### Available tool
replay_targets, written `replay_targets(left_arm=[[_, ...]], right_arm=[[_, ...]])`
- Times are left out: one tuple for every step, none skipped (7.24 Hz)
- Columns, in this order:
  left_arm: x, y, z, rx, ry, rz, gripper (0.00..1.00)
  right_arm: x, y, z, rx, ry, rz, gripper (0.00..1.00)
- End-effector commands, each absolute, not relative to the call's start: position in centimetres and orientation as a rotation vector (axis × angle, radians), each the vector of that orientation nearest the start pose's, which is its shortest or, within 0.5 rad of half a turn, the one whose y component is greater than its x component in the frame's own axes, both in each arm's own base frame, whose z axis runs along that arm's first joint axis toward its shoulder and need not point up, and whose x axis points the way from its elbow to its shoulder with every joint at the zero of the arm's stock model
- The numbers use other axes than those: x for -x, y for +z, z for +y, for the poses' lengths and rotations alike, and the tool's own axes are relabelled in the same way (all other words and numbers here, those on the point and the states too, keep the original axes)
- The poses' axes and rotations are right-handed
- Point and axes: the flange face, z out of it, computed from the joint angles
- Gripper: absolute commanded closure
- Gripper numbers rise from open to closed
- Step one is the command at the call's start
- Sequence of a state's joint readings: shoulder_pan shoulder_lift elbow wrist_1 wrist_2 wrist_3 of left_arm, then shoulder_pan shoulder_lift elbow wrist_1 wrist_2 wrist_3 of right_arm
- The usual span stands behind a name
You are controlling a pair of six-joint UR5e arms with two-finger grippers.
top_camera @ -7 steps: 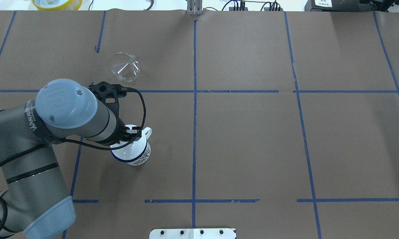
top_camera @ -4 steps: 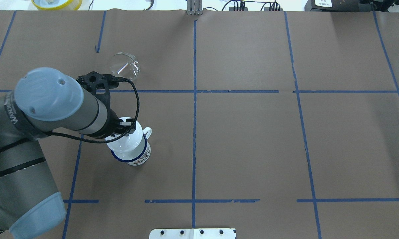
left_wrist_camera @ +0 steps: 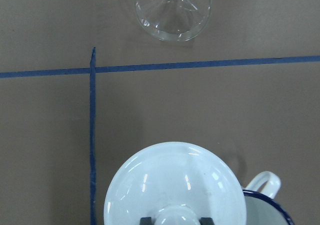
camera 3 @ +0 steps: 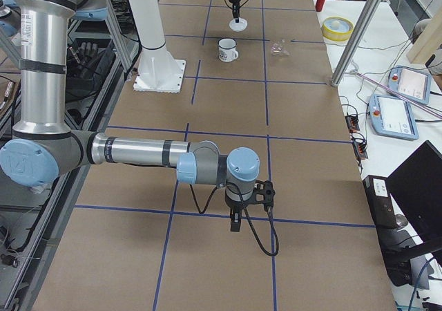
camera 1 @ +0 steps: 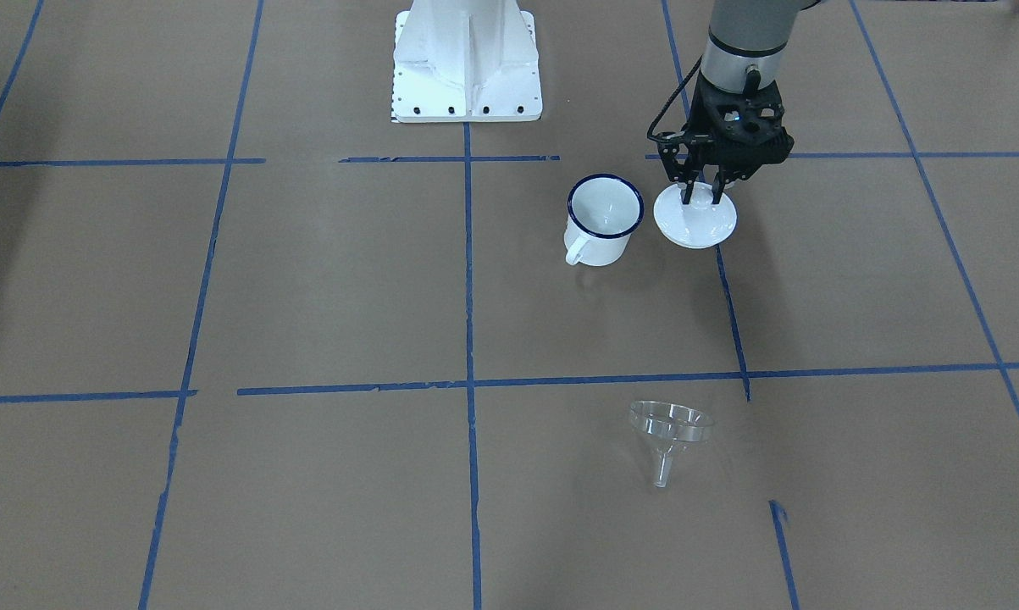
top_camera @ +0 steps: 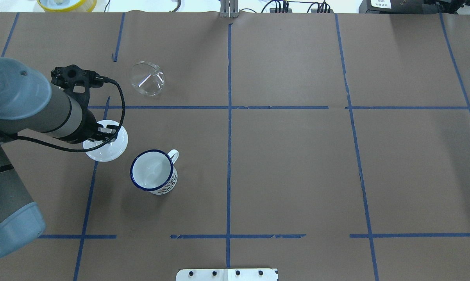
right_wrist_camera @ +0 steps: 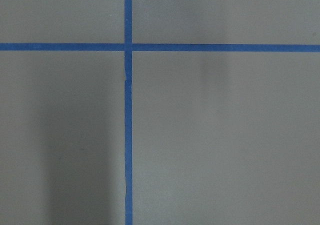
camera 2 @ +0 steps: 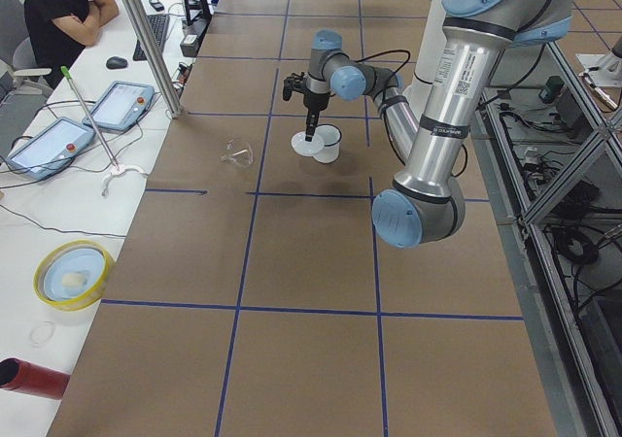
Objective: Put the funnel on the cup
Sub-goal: 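Lower the lid onto the table and open the left gripper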
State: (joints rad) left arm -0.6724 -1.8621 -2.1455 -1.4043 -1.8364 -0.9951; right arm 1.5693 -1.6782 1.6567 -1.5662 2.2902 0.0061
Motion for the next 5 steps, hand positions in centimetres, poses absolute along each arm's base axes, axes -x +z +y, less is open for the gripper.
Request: replay_targets(left_arm=[[-35.3, 33.7, -41.7, -0.213, -0.05, 0.768, 1.0], [-36.3, 35.3, -42.2, -0.204, -0.057, 0.769, 1.0], [-37.0, 36.6, -42.4, -0.189, -0.055, 0.75, 1.0], [-37.5, 37.6, -42.4, -0.176, -0.049, 0.734, 1.0], [-37.9, 38.2, -42.6, -0.167, -0.049, 0.724, 1.0]], right_arm=[[-6.7, 67.0, -44.5, 0.019, 0.01, -0.719, 0.0], [-6.7, 67.0, -44.5, 0.019, 0.01, -0.719, 0.0], [-6.7, 67.0, -44.5, 0.019, 0.01, -0.719, 0.0], [-6.7, 67.0, -44.5, 0.019, 0.01, -0.719, 0.0], [-6.7, 67.0, -44.5, 0.019, 0.01, -0.719, 0.0]])
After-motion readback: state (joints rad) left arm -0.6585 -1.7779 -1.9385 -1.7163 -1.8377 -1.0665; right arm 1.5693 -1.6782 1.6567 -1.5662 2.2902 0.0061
